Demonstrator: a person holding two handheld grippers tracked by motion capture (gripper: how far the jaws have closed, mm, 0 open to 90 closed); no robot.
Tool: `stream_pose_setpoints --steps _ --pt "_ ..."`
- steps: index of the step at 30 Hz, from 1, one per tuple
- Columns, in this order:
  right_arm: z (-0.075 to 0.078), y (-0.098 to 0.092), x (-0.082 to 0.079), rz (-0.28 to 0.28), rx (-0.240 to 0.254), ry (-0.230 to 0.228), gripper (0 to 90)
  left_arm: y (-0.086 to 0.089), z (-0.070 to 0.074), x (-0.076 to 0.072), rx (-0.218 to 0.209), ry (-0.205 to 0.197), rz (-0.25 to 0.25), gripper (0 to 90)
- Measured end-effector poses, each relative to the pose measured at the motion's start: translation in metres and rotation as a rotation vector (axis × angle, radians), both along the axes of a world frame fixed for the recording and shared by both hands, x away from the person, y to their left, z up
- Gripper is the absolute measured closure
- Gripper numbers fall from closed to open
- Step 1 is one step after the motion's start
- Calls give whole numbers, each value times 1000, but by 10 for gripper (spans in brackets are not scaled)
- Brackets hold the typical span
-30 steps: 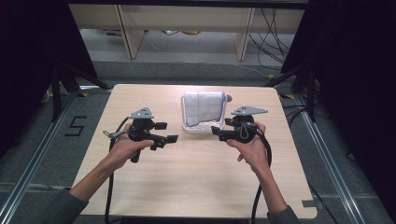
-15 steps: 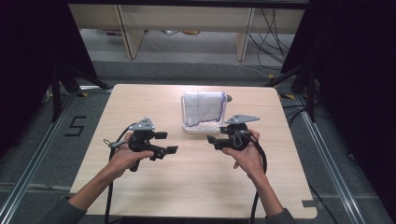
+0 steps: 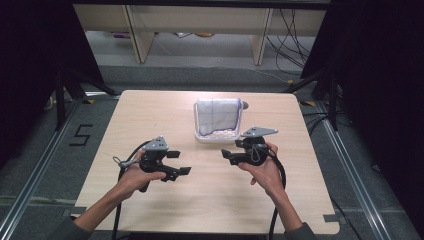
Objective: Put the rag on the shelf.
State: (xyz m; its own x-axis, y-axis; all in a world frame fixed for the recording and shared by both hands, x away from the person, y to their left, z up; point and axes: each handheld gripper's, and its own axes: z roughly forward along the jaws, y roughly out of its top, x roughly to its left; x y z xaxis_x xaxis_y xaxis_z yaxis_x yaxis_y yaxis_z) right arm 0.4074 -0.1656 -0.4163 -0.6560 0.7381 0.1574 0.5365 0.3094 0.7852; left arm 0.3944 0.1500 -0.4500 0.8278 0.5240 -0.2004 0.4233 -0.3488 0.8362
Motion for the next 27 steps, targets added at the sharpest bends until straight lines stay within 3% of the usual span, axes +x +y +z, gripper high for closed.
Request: stream_pose_setpoints --steps 1,2,3,7,8,11,16,17,18,20,22,27 --pt "-2 2 -2 -4 14 10 336 0 0 0 0 0 0 208" --pt "-3 0 0 16 -13 -19 335 2 -1 -6 4 0 -2 207" --pt "-4 2 -1 23 3 -2 335 3 -2 -9 5 -5 4 206" --pt "-7 3 -7 13 -17 -25 334 11 -5 -19 2 -7 -14 203" --pt "-6 4 -10 11 -20 -8 334 12 -6 -22 -3 -9 -6 203" --pt "-10 5 -15 22 -21 -26 329 15 -8 -28 15 -22 3 202" --pt "-14 5 -26 23 -46 -22 311 18 -13 -34 22 -14 -10 197" --pt "-15 6 -29 18 -32 -5 307 17 -15 -36 21 -14 -12 196" --pt "-17 4 -30 25 -44 -19 304 17 -16 -36 26 -14 -23 194" --pt "-21 5 -36 4 -30 3 282 16 -19 -39 28 -11 -23 190" --pt "-24 3 -39 13 -24 -5 272 15 -21 -41 35 -11 -29 188" --pt "-32 0 -46 21 -40 11 257 13 -26 -46 46 -8 -31 183"
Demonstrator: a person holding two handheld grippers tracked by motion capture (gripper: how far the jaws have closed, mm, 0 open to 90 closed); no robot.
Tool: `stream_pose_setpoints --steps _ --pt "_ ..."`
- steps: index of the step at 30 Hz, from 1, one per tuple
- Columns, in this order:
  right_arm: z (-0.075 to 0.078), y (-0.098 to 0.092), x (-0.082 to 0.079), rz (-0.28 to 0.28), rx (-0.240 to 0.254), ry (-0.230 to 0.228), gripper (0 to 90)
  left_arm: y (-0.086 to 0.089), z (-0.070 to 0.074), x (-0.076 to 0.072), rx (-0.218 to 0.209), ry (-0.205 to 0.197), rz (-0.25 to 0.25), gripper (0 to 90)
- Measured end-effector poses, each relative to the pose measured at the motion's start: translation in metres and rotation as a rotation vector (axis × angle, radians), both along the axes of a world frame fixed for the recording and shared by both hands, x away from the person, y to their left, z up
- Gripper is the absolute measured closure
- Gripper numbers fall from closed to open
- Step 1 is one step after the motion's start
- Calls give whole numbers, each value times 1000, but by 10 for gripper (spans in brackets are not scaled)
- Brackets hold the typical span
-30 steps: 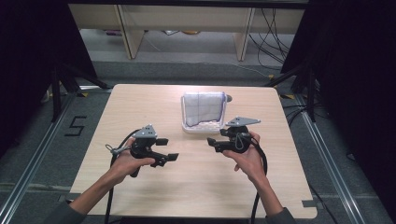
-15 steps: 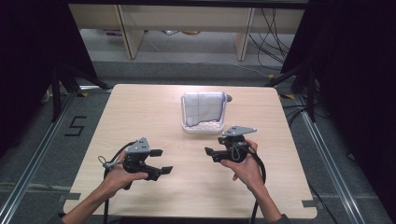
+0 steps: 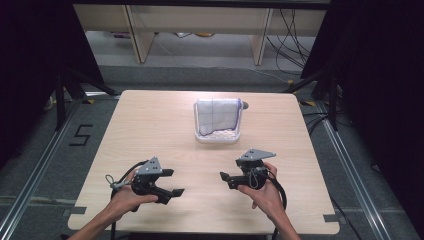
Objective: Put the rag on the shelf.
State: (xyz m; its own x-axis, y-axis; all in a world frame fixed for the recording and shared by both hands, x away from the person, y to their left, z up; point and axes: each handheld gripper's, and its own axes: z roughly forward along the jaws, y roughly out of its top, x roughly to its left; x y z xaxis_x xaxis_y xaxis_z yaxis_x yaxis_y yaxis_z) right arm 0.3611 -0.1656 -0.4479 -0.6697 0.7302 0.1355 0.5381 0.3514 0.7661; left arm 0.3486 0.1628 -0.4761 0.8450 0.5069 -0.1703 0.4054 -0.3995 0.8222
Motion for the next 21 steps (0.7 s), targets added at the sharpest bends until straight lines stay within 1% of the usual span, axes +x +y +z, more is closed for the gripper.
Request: stream_pose_setpoints --steps 1,2,3,4,5,6,7,8,9,10,11,12,13,14,15,16,17,18,19,20,21 --pt "-2 0 -1 1 11 9 255 0 -1 -1 0 0 -5 182" --pt "-5 0 -1 5 20 -3 252 0 -1 -1 0 0 -5 181" --pt "-5 0 -5 -11 16 25 251 1 -3 -3 7 2 -16 180" --pt "-7 -1 -4 1 12 9 249 1 -4 -5 1 5 -15 178" --pt "-8 0 -8 -7 20 41 246 1 -4 -5 1 5 -15 177" --pt "-10 -1 -7 6 15 14 242 1 -7 -7 3 6 -17 176" --pt "-11 -1 -9 11 16 27 241 1 -8 -8 7 6 -19 175" --pt "-12 -2 -10 6 5 21 239 1 -8 -8 7 6 -19 174" --pt "-15 -2 -12 12 22 21 237 2 -11 -10 12 12 -23 174" --pt "-16 -4 -13 18 19 27 237 2 -11 -10 12 12 -23 173" --pt "-17 -5 -16 5 10 29 237 2 -13 -12 -1 17 -14 173" --pt "-19 -6 -18 7 17 34 237 2 -13 -12 -1 17 -14 173" --pt "-21 -5 -22 -2 38 60 237 2 -15 -14 2 17 -14 172" --pt "-21 -5 -22 -2 38 60 237 2 -15 -14 2 17 -14 171" --pt "-23 -9 -24 17 27 45 237 3 -16 -16 8 15 -18 171" --pt "-23 -9 -27 -1 31 61 236 3 -16 -16 8 15 -18 172" --pt "-25 -11 -27 19 28 47 235 3 -17 -19 13 13 -9 171" --pt "-26 -12 -29 22 31 48 236 4 -18 -20 15 14 -18 171" --pt "-27 -13 -32 9 13 49 235 4 -19 -22 24 8 -10 171" --pt "-29 -13 -33 19 20 52 234 3 -21 -24 11 16 -8 171" --pt "-30 -13 -36 17 14 61 233 3 -22 -25 26 9 -17 171"
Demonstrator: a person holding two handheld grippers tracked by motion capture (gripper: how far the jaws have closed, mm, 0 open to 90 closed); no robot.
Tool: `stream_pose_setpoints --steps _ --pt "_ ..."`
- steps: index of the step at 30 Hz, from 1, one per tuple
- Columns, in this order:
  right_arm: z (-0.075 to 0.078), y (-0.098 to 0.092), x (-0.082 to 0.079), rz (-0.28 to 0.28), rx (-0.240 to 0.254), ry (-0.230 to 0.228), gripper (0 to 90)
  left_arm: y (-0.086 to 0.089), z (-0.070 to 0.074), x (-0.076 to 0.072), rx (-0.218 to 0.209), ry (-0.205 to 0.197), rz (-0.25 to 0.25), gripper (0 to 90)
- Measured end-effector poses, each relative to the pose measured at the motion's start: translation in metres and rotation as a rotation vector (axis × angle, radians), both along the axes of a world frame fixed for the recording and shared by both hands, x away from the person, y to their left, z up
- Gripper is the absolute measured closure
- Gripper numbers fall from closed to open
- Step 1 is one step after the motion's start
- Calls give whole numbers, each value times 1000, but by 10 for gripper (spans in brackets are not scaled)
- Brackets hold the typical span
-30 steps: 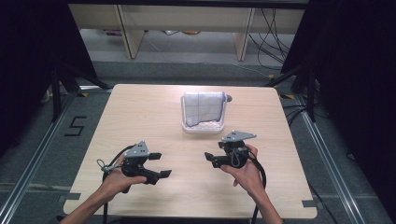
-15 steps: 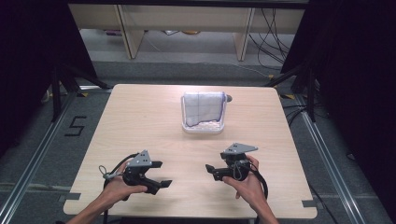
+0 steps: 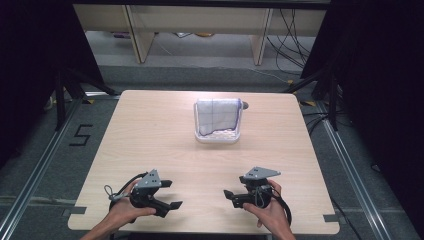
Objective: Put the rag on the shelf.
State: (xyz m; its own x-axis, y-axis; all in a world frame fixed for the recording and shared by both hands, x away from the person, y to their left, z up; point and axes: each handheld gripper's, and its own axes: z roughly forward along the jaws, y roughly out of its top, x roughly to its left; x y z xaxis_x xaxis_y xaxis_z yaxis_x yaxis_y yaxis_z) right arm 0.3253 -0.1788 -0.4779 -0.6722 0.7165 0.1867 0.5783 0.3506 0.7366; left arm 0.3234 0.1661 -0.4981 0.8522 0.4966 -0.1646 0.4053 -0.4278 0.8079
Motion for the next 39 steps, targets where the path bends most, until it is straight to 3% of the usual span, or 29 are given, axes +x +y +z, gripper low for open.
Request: stream_pose_setpoints --steps 3,4,6,7,8,11,13,14,21,23,24,26,34,35,39 --pt "-5 0 -5 20 3 7 228 -1 -2 -5 25 -8 -12 171" --pt "-5 -1 -8 5 -19 3 224 -1 -3 -6 20 -16 -24 171" --pt "-6 -1 -10 17 -18 4 217 -2 -4 -8 12 -11 -19 171" --pt "-6 -1 -13 6 -30 8 208 -2 -4 -10 24 -4 -15 171" --pt "-8 -1 -16 8 -36 5 199 0 -3 -10 52 -31 -30 171" --pt "-11 -1 -19 22 -38 11 189 0 -4 -10 20 -27 -13 170" --pt "-12 -2 -21 8 -60 7 186 1 -5 -8 41 -29 -12 171" --pt "-13 -2 -21 8 -60 0 186 0 -6 -8 19 -18 -2 171" --pt "-13 -2 -21 6 -77 -4 186 -1 -8 -8 37 -17 -1 171" --pt "-14 -2 -20 21 -80 -16 186 1 -7 -6 64 -28 -20 170" --pt "-14 -2 -20 22 -80 -18 186 -1 -8 -7 38 -20 -7 170" --pt "-14 -2 -20 22 -81 -16 187 -1 -8 -7 32 -19 -4 171" --pt "-14 -3 -20 9 -84 -17 186 -1 -9 -6 44 -22 -7 171" --pt "-15 -4 -19 20 -86 -32 186 0 -9 -6 45 -20 3 171" --pt "-13 -7 -18 -16 -66 -4 186 7 -8 2 36 -23 40 170"
